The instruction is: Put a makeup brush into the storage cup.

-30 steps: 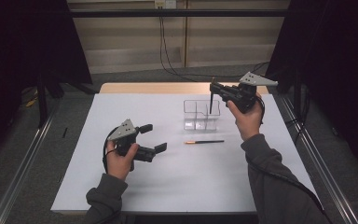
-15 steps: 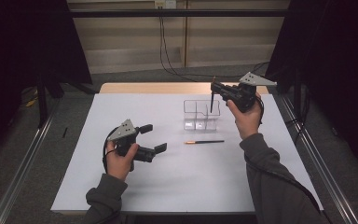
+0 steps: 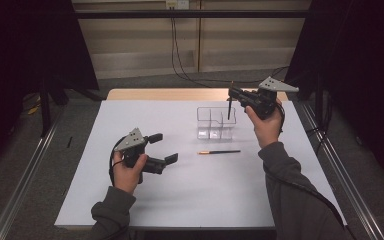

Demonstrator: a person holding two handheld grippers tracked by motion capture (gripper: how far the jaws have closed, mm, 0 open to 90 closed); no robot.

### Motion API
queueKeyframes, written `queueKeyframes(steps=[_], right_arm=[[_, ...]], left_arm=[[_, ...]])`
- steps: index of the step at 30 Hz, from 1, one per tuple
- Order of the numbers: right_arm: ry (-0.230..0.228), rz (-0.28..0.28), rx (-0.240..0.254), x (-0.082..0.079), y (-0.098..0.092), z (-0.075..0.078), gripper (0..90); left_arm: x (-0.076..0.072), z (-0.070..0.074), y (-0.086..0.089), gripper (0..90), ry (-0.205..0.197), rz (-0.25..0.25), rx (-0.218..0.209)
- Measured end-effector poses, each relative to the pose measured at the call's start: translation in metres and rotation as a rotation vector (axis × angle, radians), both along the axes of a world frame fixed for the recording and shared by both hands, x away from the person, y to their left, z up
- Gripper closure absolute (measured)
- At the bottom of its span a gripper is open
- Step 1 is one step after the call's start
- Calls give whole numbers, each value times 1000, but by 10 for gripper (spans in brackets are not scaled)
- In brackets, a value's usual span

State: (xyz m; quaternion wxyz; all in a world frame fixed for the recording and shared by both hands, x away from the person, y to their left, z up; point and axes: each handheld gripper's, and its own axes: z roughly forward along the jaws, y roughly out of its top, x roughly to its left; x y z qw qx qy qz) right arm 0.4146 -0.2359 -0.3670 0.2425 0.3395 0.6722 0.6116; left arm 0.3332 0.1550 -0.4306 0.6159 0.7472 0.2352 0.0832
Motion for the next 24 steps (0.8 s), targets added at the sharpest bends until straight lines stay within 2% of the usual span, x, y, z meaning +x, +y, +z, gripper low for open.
queueKeyframes(steps=[5,24], right_arm=[[-2,-4,-4,1,0,-1,843],[18,-14,-17,-1,-6,-14,842]], left_arm=[[0,0,-2,23,3,-3,-13],[2,2,-3,23,-9,-17,0]])
